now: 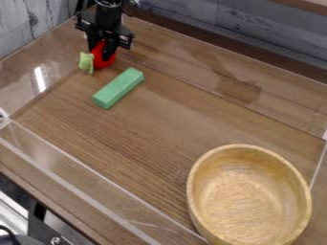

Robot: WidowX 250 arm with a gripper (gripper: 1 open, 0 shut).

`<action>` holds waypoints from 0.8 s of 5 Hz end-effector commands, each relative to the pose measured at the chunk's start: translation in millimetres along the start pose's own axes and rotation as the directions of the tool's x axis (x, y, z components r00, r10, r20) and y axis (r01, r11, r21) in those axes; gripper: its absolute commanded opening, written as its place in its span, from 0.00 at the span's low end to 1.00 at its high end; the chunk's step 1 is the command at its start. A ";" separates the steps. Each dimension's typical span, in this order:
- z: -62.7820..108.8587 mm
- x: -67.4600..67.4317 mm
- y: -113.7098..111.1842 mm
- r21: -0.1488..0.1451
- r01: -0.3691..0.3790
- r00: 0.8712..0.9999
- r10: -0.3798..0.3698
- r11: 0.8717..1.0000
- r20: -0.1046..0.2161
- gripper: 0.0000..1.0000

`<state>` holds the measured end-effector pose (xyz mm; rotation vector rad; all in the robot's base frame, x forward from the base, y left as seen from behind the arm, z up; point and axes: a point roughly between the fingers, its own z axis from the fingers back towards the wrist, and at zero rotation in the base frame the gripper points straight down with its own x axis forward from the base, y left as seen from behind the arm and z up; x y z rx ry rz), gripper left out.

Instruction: Move the red object to the left side of the table

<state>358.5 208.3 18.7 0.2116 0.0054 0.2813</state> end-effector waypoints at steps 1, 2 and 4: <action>-1.4 -3.8 -0.8 -0.007 -0.024 0.999 0.023 1.000 -0.024 0.00; -0.9 -4.6 -0.1 -0.008 -0.032 0.999 0.031 0.999 -0.037 0.00; -1.2 -6.3 1.1 -0.010 -0.048 0.997 0.047 0.999 -0.063 0.00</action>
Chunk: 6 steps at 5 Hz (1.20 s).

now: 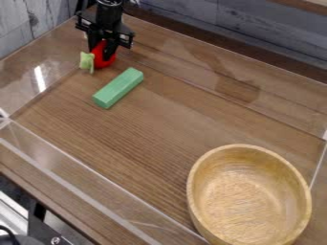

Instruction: Move the red object to the left side of the table

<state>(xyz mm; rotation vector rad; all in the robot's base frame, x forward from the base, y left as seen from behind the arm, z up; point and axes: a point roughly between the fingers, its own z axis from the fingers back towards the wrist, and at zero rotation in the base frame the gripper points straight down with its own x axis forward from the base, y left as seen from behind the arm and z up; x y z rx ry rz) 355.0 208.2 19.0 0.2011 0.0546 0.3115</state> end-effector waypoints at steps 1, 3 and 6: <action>-1.5 -3.7 0.9 -0.009 -0.030 0.999 0.030 1.000 -0.023 0.00; -2.3 -5.2 2.9 -0.012 -0.044 0.998 0.044 0.999 -0.047 0.00; -3.2 -8.1 3.7 -0.015 -0.064 0.995 0.063 0.998 -0.083 0.00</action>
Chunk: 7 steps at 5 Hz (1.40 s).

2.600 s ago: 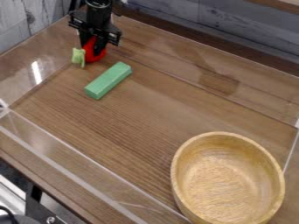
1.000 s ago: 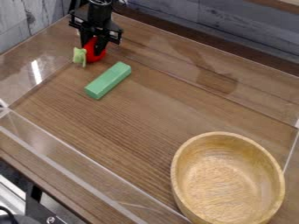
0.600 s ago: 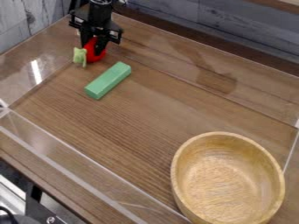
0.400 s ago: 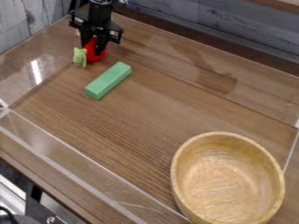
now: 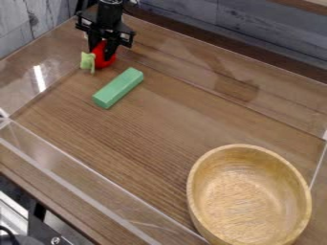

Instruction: Move the red object to the left side of the table

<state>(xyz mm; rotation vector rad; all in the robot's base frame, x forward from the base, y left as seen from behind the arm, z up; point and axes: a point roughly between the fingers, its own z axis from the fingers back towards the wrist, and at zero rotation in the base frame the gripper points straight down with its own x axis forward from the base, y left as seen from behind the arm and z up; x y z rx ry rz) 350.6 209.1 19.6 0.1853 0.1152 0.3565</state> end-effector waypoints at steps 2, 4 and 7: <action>-4.1 -6.1 1.7 -0.012 -0.038 0.998 0.037 0.999 -0.040 0.00; 9.7 -11.6 6.6 -0.039 -0.047 0.998 0.045 0.998 -0.052 1.00; 71.9 -22.1 21.6 -0.132 -0.068 0.998 0.068 0.989 -0.003 1.00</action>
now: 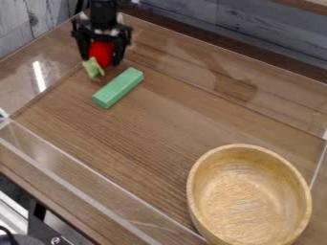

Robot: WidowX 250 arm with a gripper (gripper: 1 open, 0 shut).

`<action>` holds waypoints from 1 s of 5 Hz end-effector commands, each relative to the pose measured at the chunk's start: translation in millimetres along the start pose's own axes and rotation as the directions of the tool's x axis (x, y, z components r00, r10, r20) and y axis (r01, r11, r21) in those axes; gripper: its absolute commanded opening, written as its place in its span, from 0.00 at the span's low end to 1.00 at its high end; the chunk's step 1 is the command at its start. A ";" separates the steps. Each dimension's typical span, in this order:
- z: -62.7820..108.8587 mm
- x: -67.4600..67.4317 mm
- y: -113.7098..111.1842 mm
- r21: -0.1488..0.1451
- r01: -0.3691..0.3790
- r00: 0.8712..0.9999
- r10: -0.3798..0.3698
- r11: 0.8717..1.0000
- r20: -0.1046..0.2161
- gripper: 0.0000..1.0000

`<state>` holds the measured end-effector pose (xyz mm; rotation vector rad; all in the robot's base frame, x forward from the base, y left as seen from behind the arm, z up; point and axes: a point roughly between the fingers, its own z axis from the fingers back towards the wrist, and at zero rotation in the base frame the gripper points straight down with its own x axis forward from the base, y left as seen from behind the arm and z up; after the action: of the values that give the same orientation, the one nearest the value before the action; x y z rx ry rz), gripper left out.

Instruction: Move the red object to the left side of the table

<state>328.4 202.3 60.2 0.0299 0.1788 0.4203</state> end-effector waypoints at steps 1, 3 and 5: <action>70.1 -5.0 8.7 -0.040 -0.013 0.989 0.019 0.999 0.148 1.00; 29.0 14.0 4.4 0.001 -0.023 0.990 0.023 1.000 0.137 0.00; -6.2 30.9 -5.0 0.028 -0.030 0.992 0.026 0.999 0.124 0.00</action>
<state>348.8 207.1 26.4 0.0651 0.1243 0.4457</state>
